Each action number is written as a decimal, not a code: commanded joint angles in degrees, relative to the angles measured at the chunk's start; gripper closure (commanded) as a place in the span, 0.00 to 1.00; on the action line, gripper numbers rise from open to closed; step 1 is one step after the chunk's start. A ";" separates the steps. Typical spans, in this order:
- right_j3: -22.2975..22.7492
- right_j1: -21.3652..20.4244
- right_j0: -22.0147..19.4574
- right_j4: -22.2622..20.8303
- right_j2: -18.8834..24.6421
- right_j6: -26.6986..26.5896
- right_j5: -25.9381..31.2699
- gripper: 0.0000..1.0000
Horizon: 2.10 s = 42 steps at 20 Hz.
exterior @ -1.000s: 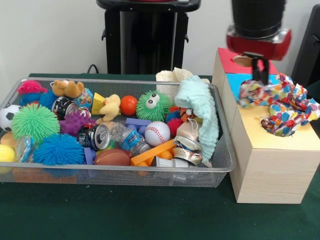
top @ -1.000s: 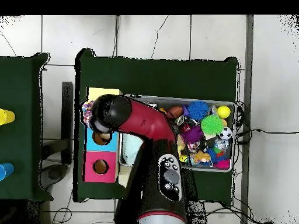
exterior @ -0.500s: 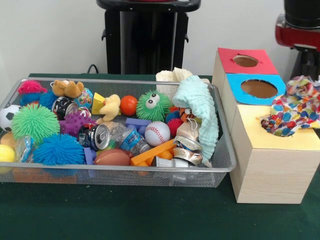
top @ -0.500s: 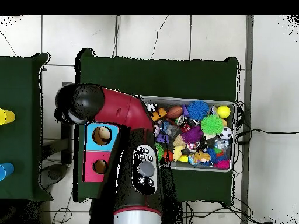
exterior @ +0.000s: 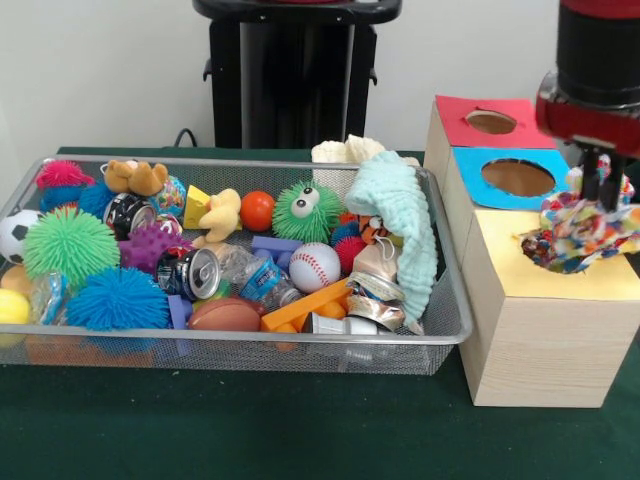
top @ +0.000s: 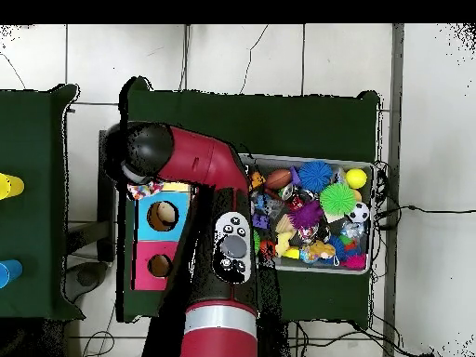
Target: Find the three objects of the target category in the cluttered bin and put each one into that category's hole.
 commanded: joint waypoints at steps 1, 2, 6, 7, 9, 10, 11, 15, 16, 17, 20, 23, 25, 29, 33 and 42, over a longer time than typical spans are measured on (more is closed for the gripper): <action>-1.31 4.69 -2.47 -5.32 -2.20 6.16 2.15 1.00; -1.56 5.00 -2.58 -5.51 -2.29 6.10 2.22 1.00; -0.34 4.40 -2.40 -5.63 -2.08 6.59 2.41 1.00; 0.26 4.01 -2.12 -5.29 -1.95 7.19 2.76 1.00; 1.06 2.81 -1.29 -4.74 -2.00 8.41 4.31 1.00; 1.82 1.95 -0.80 -4.24 -1.98 9.31 5.26 1.00; 2.89 1.14 -0.28 -3.71 -1.85 10.02 5.46 1.00; 5.96 -0.65 0.91 -1.98 -1.41 11.42 4.49 1.00; 6.01 -0.61 1.08 -1.72 -1.38 11.72 3.99 1.00; 6.28 -0.32 1.01 -1.11 -0.78 11.75 2.99 1.00; 7.00 1.05 0.94 0.07 0.68 11.38 -0.08 1.00; 6.63 4.33 0.40 -0.31 1.57 9.50 -4.56 1.00; 5.93 6.48 0.27 -1.09 1.57 8.74 -6.95 1.00; 3.71 9.86 0.45 -3.89 -0.17 7.54 -8.91 1.00; 3.31 11.38 0.50 -5.77 -1.61 6.50 -10.27 1.00; 6.91 11.24 -0.28 -5.74 0.35 4.41 -13.75 1.00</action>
